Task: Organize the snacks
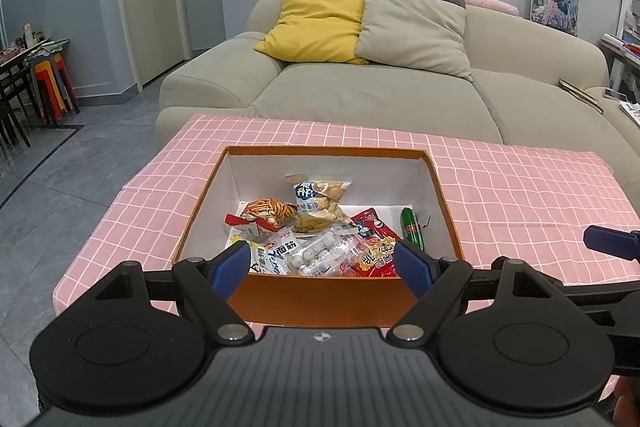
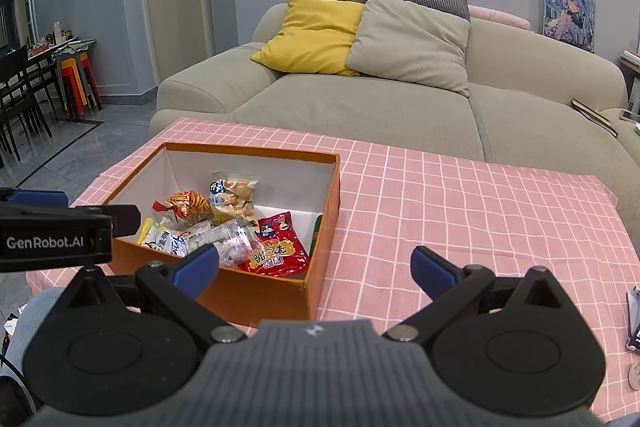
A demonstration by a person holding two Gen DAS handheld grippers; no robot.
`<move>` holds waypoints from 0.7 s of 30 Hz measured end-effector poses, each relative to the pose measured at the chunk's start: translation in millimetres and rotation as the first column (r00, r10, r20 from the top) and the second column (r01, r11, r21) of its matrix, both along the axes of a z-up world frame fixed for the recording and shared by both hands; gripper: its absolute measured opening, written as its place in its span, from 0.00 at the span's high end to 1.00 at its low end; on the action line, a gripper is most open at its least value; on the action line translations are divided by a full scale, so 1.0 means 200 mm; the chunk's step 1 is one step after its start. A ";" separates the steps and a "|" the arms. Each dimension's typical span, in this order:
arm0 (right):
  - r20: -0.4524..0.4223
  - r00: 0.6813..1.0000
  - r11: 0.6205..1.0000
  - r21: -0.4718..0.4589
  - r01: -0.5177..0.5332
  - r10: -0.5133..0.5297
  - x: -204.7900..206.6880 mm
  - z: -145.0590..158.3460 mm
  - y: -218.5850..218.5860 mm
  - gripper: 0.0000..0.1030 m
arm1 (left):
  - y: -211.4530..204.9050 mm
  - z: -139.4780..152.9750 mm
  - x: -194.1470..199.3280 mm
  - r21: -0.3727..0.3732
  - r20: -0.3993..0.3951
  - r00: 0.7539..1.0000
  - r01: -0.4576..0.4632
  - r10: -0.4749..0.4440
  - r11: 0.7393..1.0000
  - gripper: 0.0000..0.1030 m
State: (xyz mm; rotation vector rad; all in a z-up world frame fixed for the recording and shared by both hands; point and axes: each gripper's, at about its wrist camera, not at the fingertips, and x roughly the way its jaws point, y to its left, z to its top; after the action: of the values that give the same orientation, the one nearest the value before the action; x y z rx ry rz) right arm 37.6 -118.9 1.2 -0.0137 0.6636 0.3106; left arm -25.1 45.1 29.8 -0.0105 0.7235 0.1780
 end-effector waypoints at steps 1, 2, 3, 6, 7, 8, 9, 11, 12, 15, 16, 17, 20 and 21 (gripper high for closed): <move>-0.001 1.000 1.000 0.000 0.000 0.000 0.00 0.00 0.00 0.04 | 0.00 0.00 0.00 -0.001 -0.001 1.000 -0.001 0.001 1.000 0.08; -0.003 1.000 1.000 0.000 0.001 -0.001 0.00 0.00 0.00 0.04 | 0.00 0.00 0.00 -0.002 -0.002 1.000 -0.001 0.001 1.000 0.08; -0.005 1.000 1.000 0.000 0.001 -0.001 0.00 -0.01 0.00 0.04 | 0.00 0.00 0.00 -0.002 -0.002 1.000 -0.001 0.001 1.000 0.08; -0.009 1.000 1.000 0.001 0.002 -0.002 0.00 -0.02 0.01 0.04 | 0.00 0.01 0.00 0.005 0.000 1.000 -0.002 0.002 1.000 0.08; -0.010 1.000 1.000 0.002 0.002 -0.002 0.00 -0.02 0.01 0.04 | 0.00 0.01 0.00 0.007 0.000 1.000 -0.002 0.002 1.000 0.08; -0.011 1.000 1.000 0.002 0.002 -0.002 0.00 -0.02 0.00 0.04 | 0.00 0.01 0.00 0.007 -0.001 1.000 -0.004 0.004 1.000 0.08; -0.012 1.000 1.000 0.002 0.002 -0.002 0.00 -0.02 0.00 0.04 | 0.00 0.01 0.00 0.007 -0.001 1.000 -0.003 0.003 1.000 0.08; -0.013 1.000 1.000 0.001 0.002 -0.002 0.00 -0.02 0.00 0.04 | 0.00 0.01 0.00 0.010 0.000 1.000 -0.008 0.008 1.000 0.08; -0.014 1.000 1.000 0.001 0.001 -0.001 0.00 -0.02 0.00 0.04 | 0.00 0.01 0.00 0.014 0.000 1.000 -0.010 0.010 1.000 0.08; -0.014 1.000 1.000 0.001 0.001 -0.001 0.00 -0.02 0.00 0.04 | 0.00 0.01 0.00 0.016 -0.002 1.000 -0.009 0.009 1.000 0.08; -0.014 1.000 1.000 0.001 0.000 0.000 0.00 -0.02 0.01 0.04 | 0.00 0.01 0.00 0.015 -0.003 1.000 -0.008 0.008 1.000 0.08; -0.014 1.000 1.000 0.000 0.001 -0.001 0.00 -0.02 0.00 0.04 | 0.00 0.01 0.00 0.016 -0.003 1.000 -0.006 0.006 1.000 0.08; -0.015 1.000 1.000 0.000 0.001 -0.001 0.00 -0.01 0.01 0.04 | 0.00 0.01 0.00 0.019 -0.003 1.000 -0.004 0.004 1.000 0.08; -0.015 1.000 1.000 -0.001 0.001 -0.001 0.00 -0.01 0.01 0.04 | 0.00 0.01 0.00 0.016 -0.002 1.000 -0.004 0.004 1.000 0.08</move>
State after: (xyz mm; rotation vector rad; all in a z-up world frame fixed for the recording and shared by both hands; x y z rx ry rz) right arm 37.8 -117.4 -1.8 -0.0119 0.6786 0.3095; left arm -25.7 45.5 32.2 0.0031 0.7245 0.1875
